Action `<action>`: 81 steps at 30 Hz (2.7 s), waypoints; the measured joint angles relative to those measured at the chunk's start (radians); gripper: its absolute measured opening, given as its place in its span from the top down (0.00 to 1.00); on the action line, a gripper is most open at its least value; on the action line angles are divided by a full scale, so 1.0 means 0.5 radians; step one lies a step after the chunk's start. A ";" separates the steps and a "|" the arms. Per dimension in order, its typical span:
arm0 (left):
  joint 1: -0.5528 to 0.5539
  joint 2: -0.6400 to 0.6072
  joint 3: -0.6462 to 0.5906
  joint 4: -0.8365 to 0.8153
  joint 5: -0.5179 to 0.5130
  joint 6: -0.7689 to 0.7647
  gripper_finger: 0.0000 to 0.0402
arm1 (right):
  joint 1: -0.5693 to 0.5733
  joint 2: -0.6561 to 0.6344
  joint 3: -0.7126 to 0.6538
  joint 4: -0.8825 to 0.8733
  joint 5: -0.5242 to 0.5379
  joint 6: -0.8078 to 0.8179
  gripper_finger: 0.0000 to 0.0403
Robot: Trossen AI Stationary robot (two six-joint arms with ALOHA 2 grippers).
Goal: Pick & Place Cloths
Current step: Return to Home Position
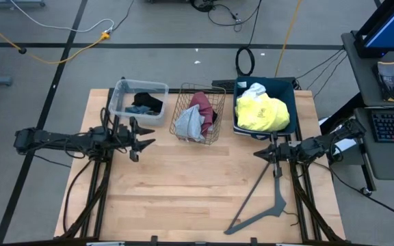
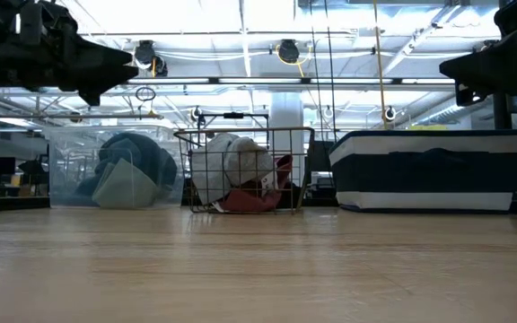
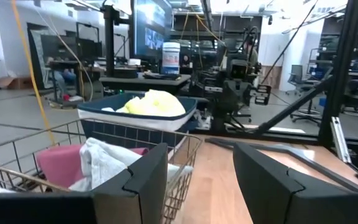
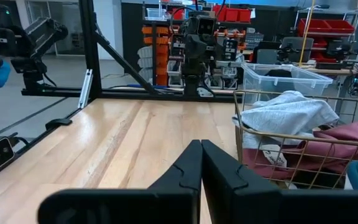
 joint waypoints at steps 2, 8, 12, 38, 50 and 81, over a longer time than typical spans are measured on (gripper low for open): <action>0.000 -0.107 0.000 -0.115 0.009 -0.013 0.54 | 0.000 0.001 -0.002 -0.001 0.001 -0.002 1.00; 0.000 -0.430 0.000 -0.477 0.010 -0.016 0.54 | 0.000 0.001 -0.003 0.028 0.008 -0.017 1.00; 0.000 -0.608 0.000 -0.732 0.064 -0.047 0.54 | 0.000 0.001 -0.003 0.055 0.008 -0.052 1.00; -0.049 -0.684 -0.001 -0.887 0.133 0.035 0.54 | -0.002 0.121 -0.005 0.095 0.107 -0.142 1.00; -0.049 -0.684 -0.001 -0.886 0.133 0.034 0.54 | -0.003 0.122 -0.005 0.359 0.265 -0.494 1.00; -0.049 -0.684 0.000 -0.885 0.132 0.034 0.54 | -0.077 0.121 -0.005 0.213 -0.061 -0.286 1.00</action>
